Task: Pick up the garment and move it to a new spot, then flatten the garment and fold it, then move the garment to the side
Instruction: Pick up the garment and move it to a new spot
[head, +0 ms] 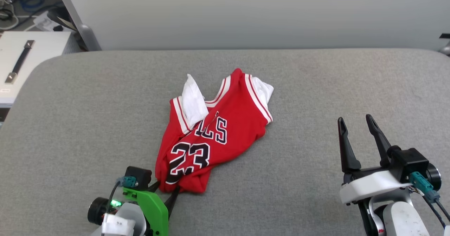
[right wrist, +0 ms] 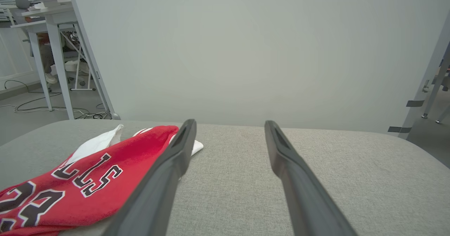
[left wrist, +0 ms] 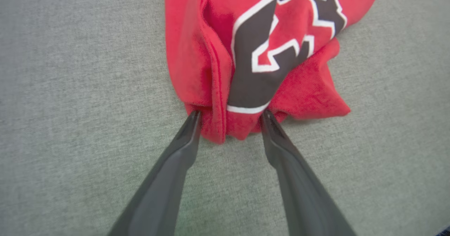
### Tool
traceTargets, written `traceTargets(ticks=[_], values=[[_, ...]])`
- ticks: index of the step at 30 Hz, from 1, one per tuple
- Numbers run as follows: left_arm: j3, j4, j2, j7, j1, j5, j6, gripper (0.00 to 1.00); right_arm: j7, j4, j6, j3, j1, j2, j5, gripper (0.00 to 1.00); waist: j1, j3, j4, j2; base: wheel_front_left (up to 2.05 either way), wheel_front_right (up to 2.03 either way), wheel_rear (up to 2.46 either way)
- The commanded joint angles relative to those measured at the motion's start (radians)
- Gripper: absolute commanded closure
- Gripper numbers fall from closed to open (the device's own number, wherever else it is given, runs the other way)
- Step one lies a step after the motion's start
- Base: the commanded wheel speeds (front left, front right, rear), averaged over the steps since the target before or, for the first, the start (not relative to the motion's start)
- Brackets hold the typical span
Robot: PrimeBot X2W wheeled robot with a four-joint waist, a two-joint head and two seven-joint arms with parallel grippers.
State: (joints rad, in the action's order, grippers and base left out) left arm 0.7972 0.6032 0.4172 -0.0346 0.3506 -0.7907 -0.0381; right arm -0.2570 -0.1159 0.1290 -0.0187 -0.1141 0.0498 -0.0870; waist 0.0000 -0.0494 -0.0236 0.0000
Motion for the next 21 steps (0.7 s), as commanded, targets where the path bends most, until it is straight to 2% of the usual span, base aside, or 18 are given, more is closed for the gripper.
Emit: traceTargets(ticks=[1,8,11,14,18,21], values=[[-0.007,-0.002,-0.002,-0.021,-0.023,-0.008,0.014,0.00,-0.005,-0.005,0.002,0.000,0.016,0.000,-0.004,0.00,0.0000,0.044,-0.022,0.0000,0.00,0.00,0.00],[-0.064,-0.111,0.016,-0.212,-0.021,0.058,0.050,0.00,-0.005,-0.001,0.002,0.009,0.051,0.000,-0.001,0.00,0.0000,0.087,-0.035,0.0000,0.00,0.00,0.00],[-0.150,-0.212,0.013,-0.226,-0.048,0.109,0.080,0.00,-0.005,0.006,0.002,0.012,0.063,0.000,0.001,0.00,0.0000,0.094,-0.038,0.0000,0.00,0.00,0.00],[-0.275,-0.352,-0.011,-0.227,-0.117,0.203,0.099,0.00,-0.005,0.014,0.002,0.013,0.071,0.000,0.003,0.00,0.0000,0.091,-0.041,0.0000,0.00,0.00,0.00],[-0.409,-0.470,-0.066,-0.227,-0.222,0.307,0.078,0.00,-0.005,0.020,0.002,0.013,0.079,0.000,0.007,0.00,0.0000,0.082,-0.045,0.0000,0.00,0.00,0.00],[-0.490,-0.506,-0.113,-0.227,-0.283,0.356,0.055,0.00,-0.005,0.022,0.002,0.015,0.083,0.000,0.007,0.00,0.0000,0.076,-0.046,0.0000,0.00,0.00,0.00]])
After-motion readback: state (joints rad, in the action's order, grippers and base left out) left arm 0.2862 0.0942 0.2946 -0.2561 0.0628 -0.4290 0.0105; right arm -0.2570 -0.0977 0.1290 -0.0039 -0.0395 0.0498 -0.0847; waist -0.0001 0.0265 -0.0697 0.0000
